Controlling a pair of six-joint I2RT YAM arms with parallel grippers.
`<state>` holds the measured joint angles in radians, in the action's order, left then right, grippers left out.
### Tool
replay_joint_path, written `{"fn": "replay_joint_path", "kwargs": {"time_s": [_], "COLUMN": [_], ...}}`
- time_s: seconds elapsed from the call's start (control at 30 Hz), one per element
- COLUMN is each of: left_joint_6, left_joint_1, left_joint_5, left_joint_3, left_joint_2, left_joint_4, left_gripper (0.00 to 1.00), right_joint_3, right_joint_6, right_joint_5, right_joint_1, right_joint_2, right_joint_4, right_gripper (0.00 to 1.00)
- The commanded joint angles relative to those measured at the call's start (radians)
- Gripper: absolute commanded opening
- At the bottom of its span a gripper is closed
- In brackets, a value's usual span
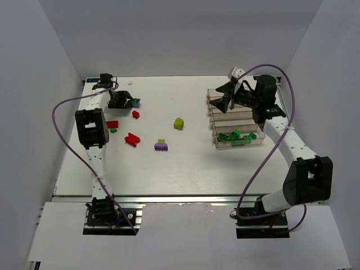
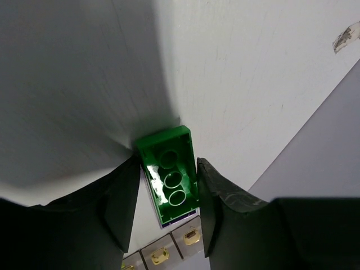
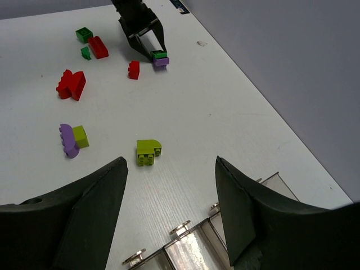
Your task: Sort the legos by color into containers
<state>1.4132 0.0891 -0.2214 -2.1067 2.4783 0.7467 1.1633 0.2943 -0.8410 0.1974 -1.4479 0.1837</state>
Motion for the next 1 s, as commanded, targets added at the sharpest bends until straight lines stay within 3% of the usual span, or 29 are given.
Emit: {"fn": "replay_joint_path", "kwargs": {"time_s": [0.0,0.23,0.5,0.63,0.8,0.93,0.97], "left_joint_6": [-0.019,-0.042,-0.1,-0.152,-0.27,-0.264,-0.282], "left_joint_1": [-0.006,-0.006,-0.017,-0.055,-0.115,-0.185,-0.199], "left_joint_5": [-0.022,-0.093,-0.321,-0.392,-0.449,-0.481,-0.477], "left_joint_3": [0.019,0.131,0.473,0.716,0.887,1.086,1.163], "left_joint_2": [-0.012,-0.105,-0.421,-0.596,-0.792,-0.926,-0.952], "left_joint_4": [-0.006,-0.105,-0.541,-0.731,-0.906,-1.156,-1.24], "left_gripper": [0.52,0.33,0.18,0.13,0.09,0.08,0.08], "right_joint_3": [-0.01,-0.043,0.021,0.05,0.061,0.059,0.043], "right_joint_6": [-0.021,-0.017,-0.075,-0.283,-0.622,-0.947,-1.018], "right_joint_5": [-0.015,-0.018,-0.138,-0.232,-0.293,-0.38,-0.391], "right_joint_1": [-0.004,-0.004,0.031,0.053,0.115,0.161,0.169], "right_joint_2": [0.04,0.066,-0.018,-0.081,-0.146,-0.18,-0.183], "right_joint_4": [0.053,0.042,-0.176,-0.17,-0.083,0.103,0.241], "right_gripper": [0.69,0.68,0.66,0.64,0.64,0.71,0.74]}}
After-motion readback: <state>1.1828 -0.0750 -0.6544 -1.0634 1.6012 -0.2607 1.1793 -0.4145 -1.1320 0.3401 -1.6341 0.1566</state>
